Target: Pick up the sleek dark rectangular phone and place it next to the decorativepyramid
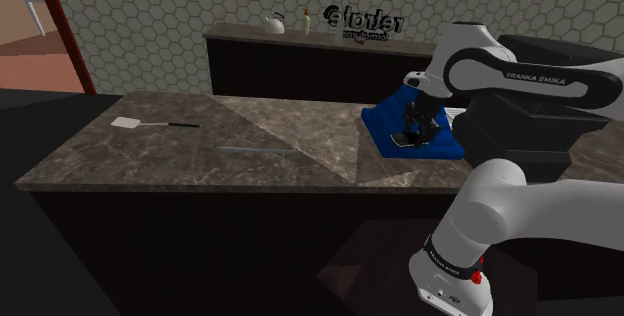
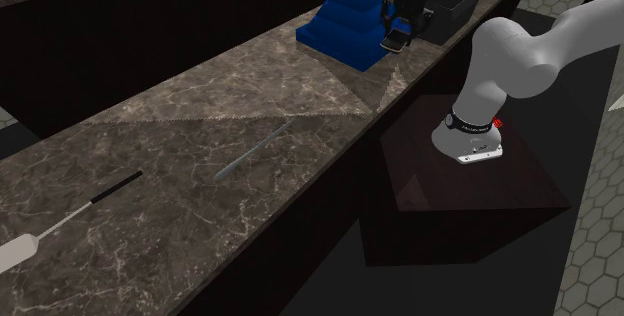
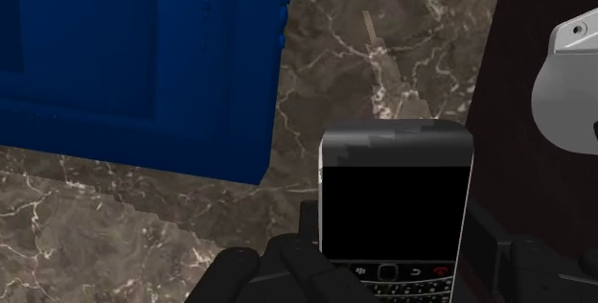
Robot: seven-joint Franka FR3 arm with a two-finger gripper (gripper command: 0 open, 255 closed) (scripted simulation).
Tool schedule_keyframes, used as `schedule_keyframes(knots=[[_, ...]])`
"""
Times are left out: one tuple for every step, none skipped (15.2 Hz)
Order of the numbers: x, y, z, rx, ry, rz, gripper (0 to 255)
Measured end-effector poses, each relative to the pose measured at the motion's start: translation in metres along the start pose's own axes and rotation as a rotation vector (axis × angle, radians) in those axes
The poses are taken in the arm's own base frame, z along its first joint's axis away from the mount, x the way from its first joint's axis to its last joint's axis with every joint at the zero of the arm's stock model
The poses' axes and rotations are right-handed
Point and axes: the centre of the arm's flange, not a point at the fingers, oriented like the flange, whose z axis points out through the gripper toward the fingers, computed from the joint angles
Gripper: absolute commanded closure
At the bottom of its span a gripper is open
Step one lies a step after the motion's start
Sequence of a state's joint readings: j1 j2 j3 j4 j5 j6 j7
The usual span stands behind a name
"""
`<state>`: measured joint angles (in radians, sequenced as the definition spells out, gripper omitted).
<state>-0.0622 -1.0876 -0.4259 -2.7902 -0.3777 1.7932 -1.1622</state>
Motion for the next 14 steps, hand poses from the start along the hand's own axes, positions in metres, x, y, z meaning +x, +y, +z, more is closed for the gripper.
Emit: schedule_keyframes(knots=[[-0.001,0.001,0.006,0.000,0.000,0.000,255],[-0.002,0.000,0.011,0.000,0.000,0.000,255],[-0.001,-0.002,0.017,0.000,0.000,0.000,255],[-0.001,-0.001,0.023,0.000,0.000,0.000,255],[-0.002,-0.001,0.027,0.000,0.000,0.000,255],[-0.002,-0.002,0.032,0.000,0.000,0.000,255],[-0.001,-0.004,0.037,0.000,0.000,0.000,255],[-0.001,-0.004,0.043,0.000,0.000,0.000,255],[-0.001,-0.003,0.049,0.000,0.000,0.000,255],[-0.002,-0.004,0.053,0.000,0.000,0.000,255],[-0.003,-0.003,0.058,0.000,0.000,0.000,255],[-0.002,-0.004,0.065,0.000,0.000,0.000,255],[-0.002,-0.004,0.070,0.000,0.000,0.000,255],[-0.002,-0.005,0.075,0.000,0.000,0.000,255]])
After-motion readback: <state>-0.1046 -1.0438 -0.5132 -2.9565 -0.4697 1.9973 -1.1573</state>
